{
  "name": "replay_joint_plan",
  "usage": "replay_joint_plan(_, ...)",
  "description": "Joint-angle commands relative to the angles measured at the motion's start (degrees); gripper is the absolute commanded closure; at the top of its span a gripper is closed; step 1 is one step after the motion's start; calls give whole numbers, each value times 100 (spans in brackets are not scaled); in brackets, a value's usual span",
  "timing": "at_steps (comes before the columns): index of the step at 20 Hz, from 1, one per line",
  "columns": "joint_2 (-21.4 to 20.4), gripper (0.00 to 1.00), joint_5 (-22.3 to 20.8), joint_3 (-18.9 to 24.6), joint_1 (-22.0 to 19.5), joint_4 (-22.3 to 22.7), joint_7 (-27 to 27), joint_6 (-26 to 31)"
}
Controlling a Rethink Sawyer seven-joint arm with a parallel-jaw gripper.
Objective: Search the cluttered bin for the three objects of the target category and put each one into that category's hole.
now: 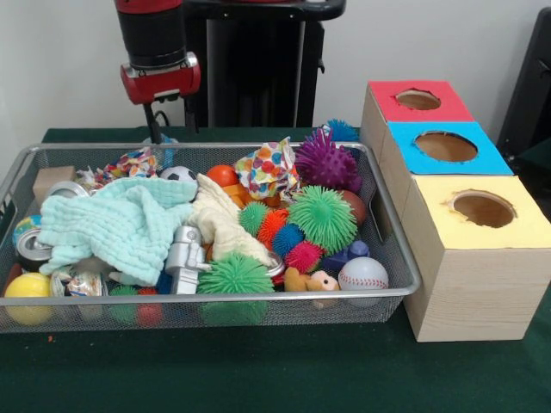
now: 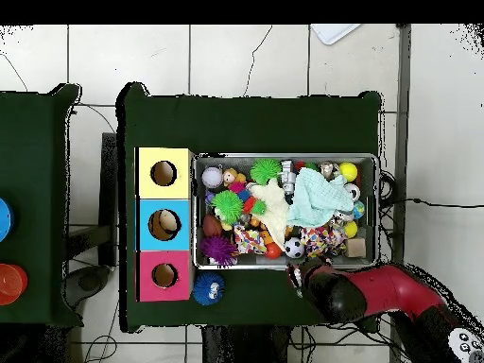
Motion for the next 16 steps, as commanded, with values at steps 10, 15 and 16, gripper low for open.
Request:
replay_joint_plan(10, 154, 0, -450, 326, 354, -1080, -1679, 846)
replay_joint_plan(15, 61, 0, -503, 91, 401, -978, -1530, 950)
replay_joint_plan(16, 66, 0, -519, 82, 386, -988, -1557, 952)
